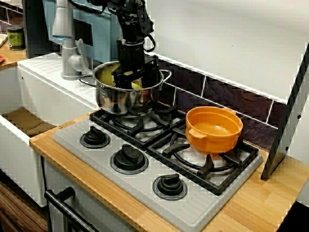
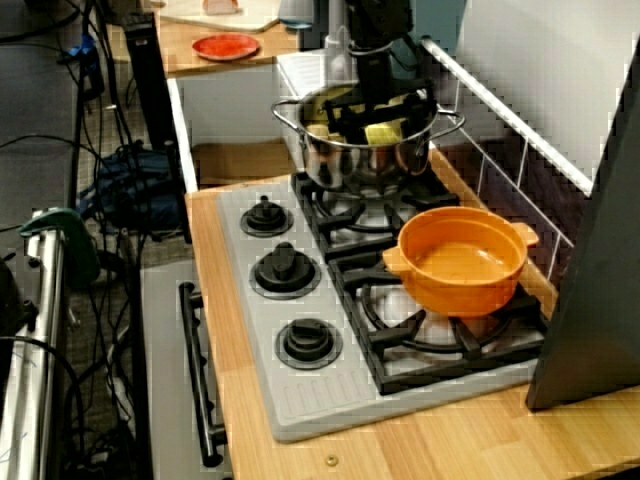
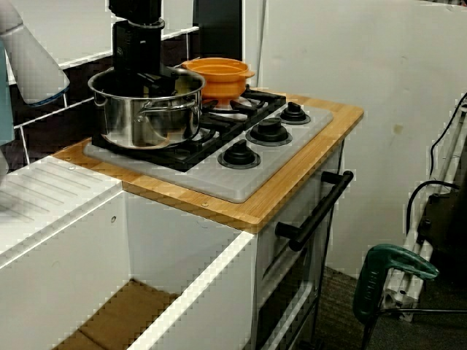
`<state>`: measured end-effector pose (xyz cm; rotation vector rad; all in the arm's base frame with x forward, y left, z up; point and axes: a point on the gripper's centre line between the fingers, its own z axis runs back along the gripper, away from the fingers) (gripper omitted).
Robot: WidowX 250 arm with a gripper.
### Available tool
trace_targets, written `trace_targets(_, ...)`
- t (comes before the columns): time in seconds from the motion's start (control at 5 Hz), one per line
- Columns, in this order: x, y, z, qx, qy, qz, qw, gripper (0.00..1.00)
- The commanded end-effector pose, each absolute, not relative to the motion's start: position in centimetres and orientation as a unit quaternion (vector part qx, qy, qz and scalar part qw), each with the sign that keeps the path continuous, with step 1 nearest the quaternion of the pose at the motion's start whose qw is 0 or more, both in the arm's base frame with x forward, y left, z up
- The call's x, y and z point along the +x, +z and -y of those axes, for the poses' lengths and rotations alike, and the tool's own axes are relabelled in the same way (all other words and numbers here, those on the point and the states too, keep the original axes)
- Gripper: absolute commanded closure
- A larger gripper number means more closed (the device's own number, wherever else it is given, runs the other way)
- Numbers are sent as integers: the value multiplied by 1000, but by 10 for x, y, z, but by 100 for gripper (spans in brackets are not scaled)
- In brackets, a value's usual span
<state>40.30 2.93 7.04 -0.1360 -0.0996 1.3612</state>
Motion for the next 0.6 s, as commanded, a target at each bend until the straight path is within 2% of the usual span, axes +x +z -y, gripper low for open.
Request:
trace_targets(0.0, 391, 97, -25, -72, 611, 81, 784, 100)
trace_targets(0.4, 385, 113, -25, -84, 601, 88, 790, 100)
